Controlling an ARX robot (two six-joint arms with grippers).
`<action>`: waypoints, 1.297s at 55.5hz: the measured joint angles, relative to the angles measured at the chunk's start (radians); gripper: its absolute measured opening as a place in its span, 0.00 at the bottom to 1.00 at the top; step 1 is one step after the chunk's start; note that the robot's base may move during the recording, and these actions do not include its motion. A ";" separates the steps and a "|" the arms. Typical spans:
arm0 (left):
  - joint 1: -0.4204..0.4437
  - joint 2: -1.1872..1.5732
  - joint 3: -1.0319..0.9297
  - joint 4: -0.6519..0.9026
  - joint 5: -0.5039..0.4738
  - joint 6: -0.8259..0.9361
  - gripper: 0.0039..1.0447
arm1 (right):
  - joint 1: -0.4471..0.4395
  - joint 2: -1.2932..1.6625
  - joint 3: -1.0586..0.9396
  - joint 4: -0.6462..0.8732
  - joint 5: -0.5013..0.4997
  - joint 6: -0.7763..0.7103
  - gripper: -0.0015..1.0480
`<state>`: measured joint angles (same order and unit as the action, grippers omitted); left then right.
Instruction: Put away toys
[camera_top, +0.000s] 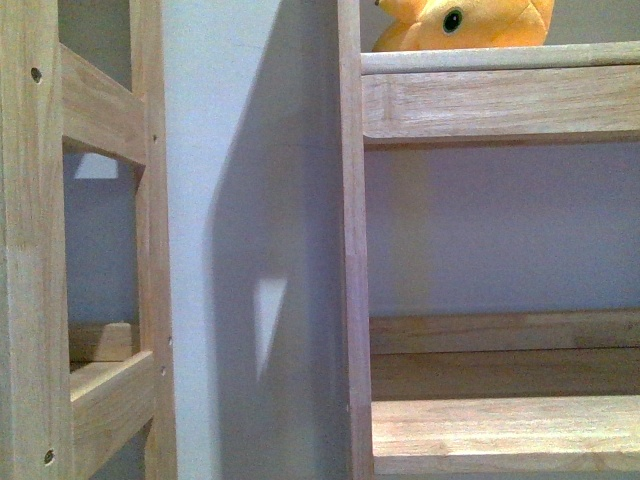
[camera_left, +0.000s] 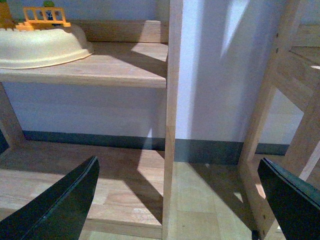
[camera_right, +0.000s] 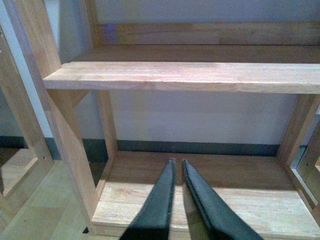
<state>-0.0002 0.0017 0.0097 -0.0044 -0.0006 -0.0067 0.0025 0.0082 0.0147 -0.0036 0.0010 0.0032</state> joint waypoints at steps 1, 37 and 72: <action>0.000 0.000 0.000 0.000 0.000 0.000 0.94 | 0.000 0.000 0.000 0.000 0.000 0.000 0.15; 0.000 0.000 0.000 0.000 0.000 0.000 0.94 | 0.000 0.000 0.000 0.000 0.000 0.000 0.94; 0.000 0.000 0.000 0.000 0.000 0.000 0.94 | 0.000 0.000 0.000 0.000 0.000 0.000 0.94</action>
<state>-0.0002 0.0017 0.0097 -0.0044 -0.0006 -0.0067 0.0025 0.0078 0.0147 -0.0036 0.0010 0.0032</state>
